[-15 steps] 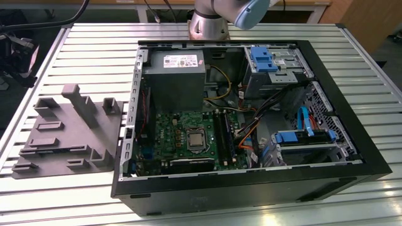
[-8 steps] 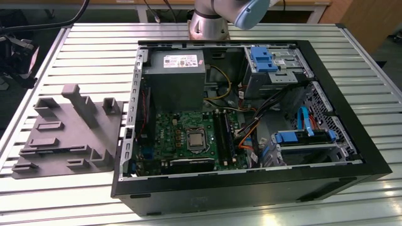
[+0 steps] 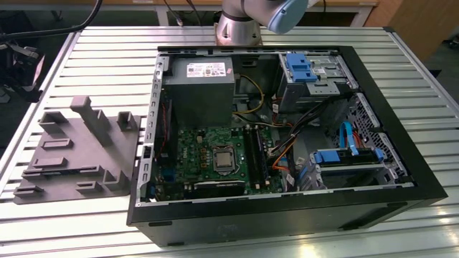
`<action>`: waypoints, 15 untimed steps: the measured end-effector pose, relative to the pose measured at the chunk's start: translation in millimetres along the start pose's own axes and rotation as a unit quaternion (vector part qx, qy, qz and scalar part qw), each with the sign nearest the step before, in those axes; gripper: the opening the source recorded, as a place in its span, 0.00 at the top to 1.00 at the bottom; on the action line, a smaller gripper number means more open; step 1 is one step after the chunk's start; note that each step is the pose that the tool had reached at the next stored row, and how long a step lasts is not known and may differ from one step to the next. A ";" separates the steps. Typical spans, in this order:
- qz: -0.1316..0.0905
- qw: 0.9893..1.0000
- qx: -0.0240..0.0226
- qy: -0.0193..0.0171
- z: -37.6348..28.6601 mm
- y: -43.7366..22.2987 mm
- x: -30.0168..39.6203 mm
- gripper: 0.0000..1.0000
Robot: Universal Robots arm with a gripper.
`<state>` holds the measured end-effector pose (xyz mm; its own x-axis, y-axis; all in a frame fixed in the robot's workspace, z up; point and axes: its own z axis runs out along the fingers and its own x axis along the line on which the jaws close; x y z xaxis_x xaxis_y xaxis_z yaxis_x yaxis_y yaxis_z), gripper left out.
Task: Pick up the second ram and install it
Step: 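Reach for the second ram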
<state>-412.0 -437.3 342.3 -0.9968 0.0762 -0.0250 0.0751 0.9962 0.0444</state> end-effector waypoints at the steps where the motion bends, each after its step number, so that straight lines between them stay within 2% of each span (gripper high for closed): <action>1: 0.000 1.000 0.000 0.000 0.3 -0.2 0.1 0.89; 15: 0.000 1.000 0.000 0.000 5.5 -6.8 1.7 0.89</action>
<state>-414.1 -443.7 336.4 -0.9968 0.0762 -0.0250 0.0751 0.9962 0.0444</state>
